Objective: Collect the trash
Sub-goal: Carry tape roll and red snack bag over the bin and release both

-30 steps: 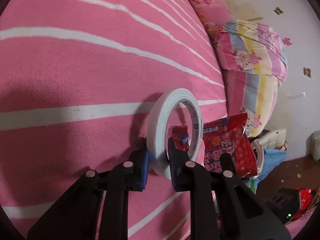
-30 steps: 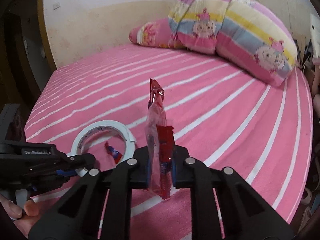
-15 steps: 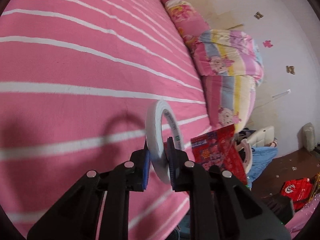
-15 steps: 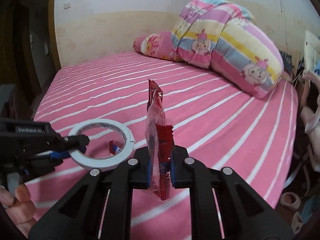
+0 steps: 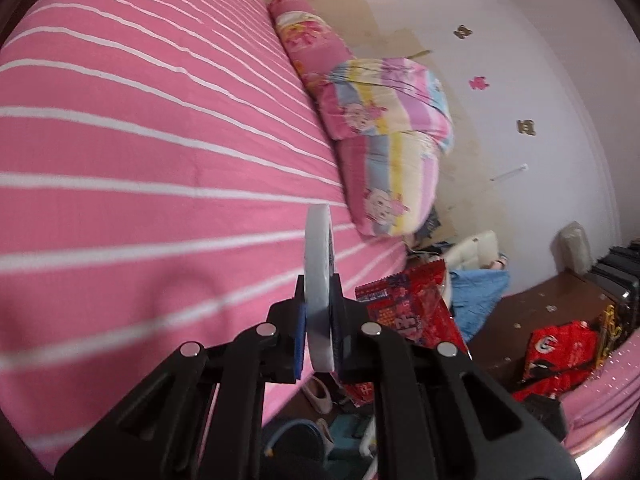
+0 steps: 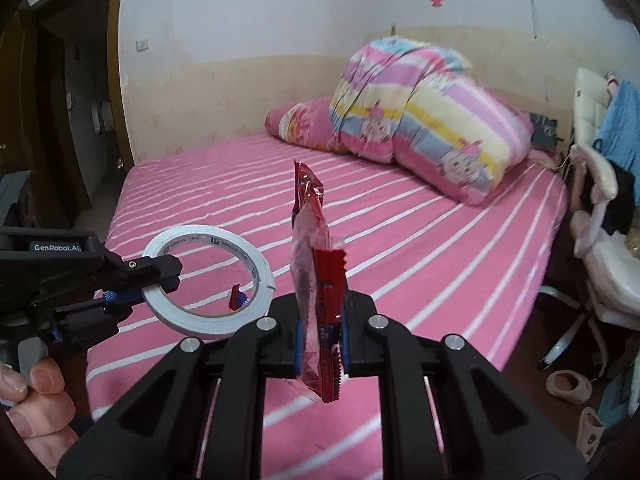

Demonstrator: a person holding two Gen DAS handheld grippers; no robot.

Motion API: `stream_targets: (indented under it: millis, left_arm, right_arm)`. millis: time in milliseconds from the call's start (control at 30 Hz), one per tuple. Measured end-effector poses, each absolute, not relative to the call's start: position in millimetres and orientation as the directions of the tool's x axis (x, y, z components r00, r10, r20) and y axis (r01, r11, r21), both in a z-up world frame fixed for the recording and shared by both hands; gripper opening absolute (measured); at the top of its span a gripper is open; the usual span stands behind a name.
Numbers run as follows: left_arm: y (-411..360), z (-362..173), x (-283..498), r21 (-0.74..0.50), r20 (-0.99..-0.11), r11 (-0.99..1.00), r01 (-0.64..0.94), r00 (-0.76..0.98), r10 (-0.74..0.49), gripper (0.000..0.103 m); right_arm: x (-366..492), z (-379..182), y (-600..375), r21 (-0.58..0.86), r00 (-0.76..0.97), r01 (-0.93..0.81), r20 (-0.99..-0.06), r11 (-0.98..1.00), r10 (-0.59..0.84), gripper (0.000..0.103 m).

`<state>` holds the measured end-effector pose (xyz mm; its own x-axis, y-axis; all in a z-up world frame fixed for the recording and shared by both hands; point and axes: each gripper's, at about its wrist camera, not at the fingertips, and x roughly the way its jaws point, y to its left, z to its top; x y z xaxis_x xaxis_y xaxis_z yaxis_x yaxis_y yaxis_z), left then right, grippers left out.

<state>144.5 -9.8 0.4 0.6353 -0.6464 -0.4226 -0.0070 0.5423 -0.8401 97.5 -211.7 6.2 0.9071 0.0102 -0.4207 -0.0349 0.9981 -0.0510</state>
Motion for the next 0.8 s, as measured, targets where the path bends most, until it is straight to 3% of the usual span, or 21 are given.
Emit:
stream_targets:
  millis: [367, 800]
  left_arm:
    - [-86.0, 35.7, 78.3, -0.827, -0.411, 0.550, 0.113, 0.545, -0.730, 0.010]
    - [-215.4, 2.3, 39.0, -0.776, -0.533, 0.600, 0.196, 0.306, -0.789, 0.010]
  right_arm:
    - [-2.8, 30.6, -277.1, -0.061, 0.920, 0.061, -0.383, 0.996, -0.080, 0.013]
    - [-84.3, 0.8, -364.7, -0.078, 0.870, 0.210, -0.441, 0.975, -0.222, 0.013]
